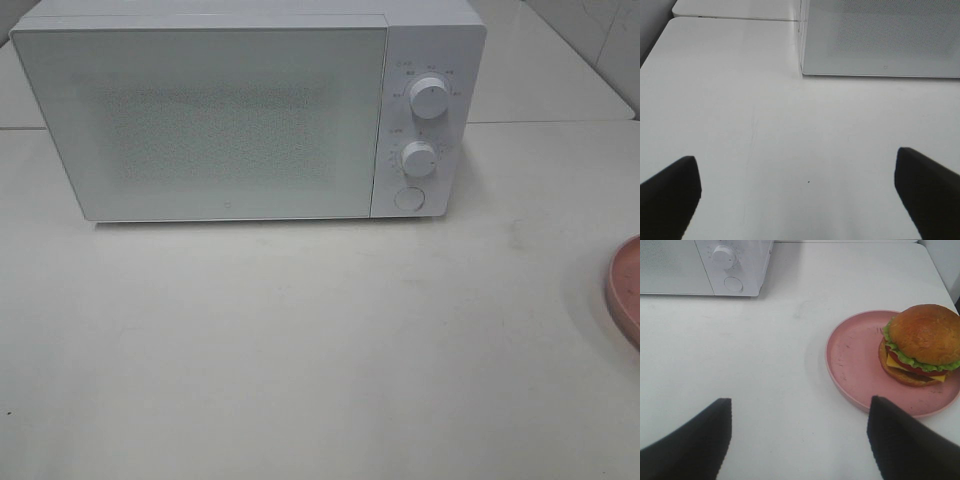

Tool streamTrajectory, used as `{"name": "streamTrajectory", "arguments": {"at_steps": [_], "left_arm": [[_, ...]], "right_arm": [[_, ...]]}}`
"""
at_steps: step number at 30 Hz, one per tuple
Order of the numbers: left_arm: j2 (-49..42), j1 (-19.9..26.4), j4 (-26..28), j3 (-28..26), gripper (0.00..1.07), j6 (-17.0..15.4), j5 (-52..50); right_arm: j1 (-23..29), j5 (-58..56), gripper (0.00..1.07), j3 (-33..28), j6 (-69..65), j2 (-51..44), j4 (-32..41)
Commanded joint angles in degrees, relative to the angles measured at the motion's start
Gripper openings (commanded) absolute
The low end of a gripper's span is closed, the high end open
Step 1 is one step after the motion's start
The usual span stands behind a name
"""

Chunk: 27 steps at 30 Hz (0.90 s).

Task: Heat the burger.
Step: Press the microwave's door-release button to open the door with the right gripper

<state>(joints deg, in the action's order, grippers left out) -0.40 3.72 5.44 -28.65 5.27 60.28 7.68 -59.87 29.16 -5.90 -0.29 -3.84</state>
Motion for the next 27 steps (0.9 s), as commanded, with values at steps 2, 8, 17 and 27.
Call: {"name": "streamTrajectory", "arguments": {"at_steps": [2, 8, 17, 27], "left_arm": [[-1.3, -0.3, 0.4, 0.2, 0.98, -0.1, -0.8], [-1.3, -0.3, 0.4, 0.2, 0.98, -0.1, -0.8], [-1.3, -0.3, 0.4, 0.2, 0.98, -0.1, -0.8], [-1.3, -0.3, 0.4, 0.2, 0.98, -0.1, -0.8]], "right_arm": [[-0.1, 0.4, 0.74, 0.0, 0.2, -1.5, -0.1], [-0.1, 0.4, 0.74, 0.0, 0.2, -1.5, -0.1], [-0.1, 1.3, 0.74, 0.7, -0.5, -0.7, -0.1], [-0.1, 2.8, 0.74, 1.3, -2.2, 8.1, -0.3]]}}
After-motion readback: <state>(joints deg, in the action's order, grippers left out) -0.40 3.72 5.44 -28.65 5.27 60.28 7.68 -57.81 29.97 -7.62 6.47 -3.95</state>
